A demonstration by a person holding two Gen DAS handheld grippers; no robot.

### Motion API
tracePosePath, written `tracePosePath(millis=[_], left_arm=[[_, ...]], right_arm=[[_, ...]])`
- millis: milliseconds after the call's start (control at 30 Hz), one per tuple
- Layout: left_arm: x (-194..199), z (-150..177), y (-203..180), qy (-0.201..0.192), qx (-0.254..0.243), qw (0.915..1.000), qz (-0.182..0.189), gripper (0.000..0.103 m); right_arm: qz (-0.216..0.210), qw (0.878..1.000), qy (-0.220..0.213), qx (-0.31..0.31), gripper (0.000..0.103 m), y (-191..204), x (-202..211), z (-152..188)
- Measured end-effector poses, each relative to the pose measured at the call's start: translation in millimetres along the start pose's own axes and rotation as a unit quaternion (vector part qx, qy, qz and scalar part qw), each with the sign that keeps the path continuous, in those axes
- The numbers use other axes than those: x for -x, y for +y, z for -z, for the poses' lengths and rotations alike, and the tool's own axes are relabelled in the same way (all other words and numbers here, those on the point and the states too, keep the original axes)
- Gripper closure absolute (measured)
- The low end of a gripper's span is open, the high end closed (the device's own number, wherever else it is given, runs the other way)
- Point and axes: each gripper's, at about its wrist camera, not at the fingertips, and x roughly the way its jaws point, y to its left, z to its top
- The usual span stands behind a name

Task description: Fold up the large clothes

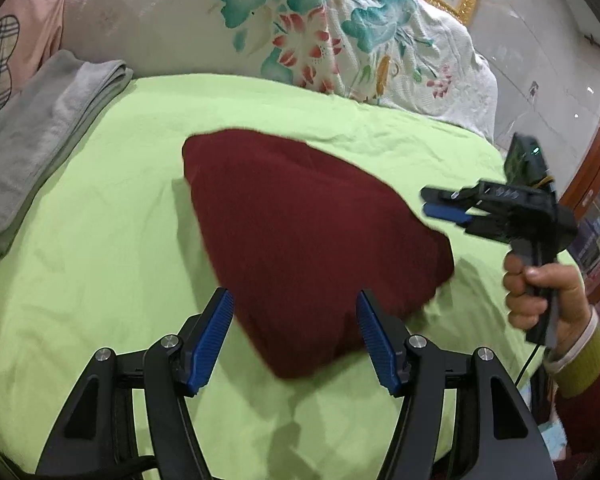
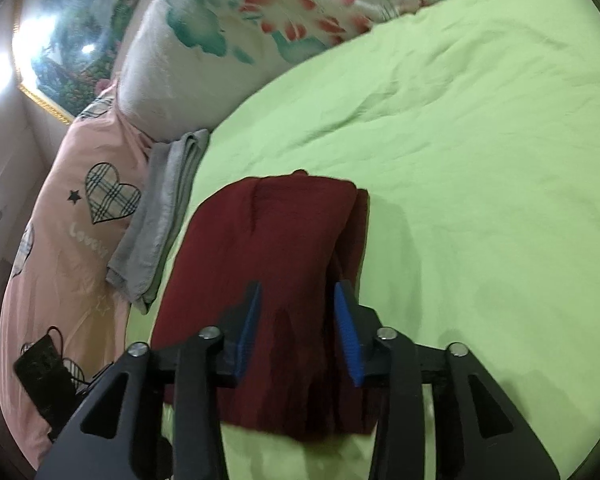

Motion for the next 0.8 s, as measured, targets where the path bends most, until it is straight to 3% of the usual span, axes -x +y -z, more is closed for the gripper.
tracePosePath(millis=[133,200,333,467,533,567,600,700,800], left_arm=[[-7,23,-9,0.019,-0.014,0.9996,-0.012,0.039],[-16,28,-16,0.025,-0.025,0.9988,-0.035,0.04],[-27,27,-20,0.017,-0.028,0.9961,-0.081,0.051],[-22,28,-16,-0.002,-0.004,0.9951,-0.099,0.056],[-19,30,-16,-0.023,-0.01,0.9929,-0.116,0.085],[-18,31,-15,-0.029,-0.012,0.991,-0.13,0.088],[-20,33,-12,-0.027,-0.011,0.9894,-0.142,0.091],[-33,37,2,-0.005,0.002,0.9873,-0.159,0.091],[-39,41,8,0.006,0.003,0.9872,-0.16,0.091]], right_arm=[[0.009,1.0,-0.016,0.011,0.06,11,17,18],[-0.01,0.999,-0.024,0.023,0.06,23,19,25],[-0.023,0.998,0.007,0.064,0.061,50,-3,30],[-0.009,0.997,0.039,0.069,0.072,53,-35,38],[0.029,0.995,0.056,0.077,0.084,46,-50,44],[0.05,0.994,0.063,0.08,0.099,42,-55,46],[0.058,0.993,0.065,0.079,0.103,37,-58,48],[0.037,0.996,0.065,0.052,0.103,24,-58,48],[0.042,0.995,0.065,0.061,0.103,28,-57,50]])
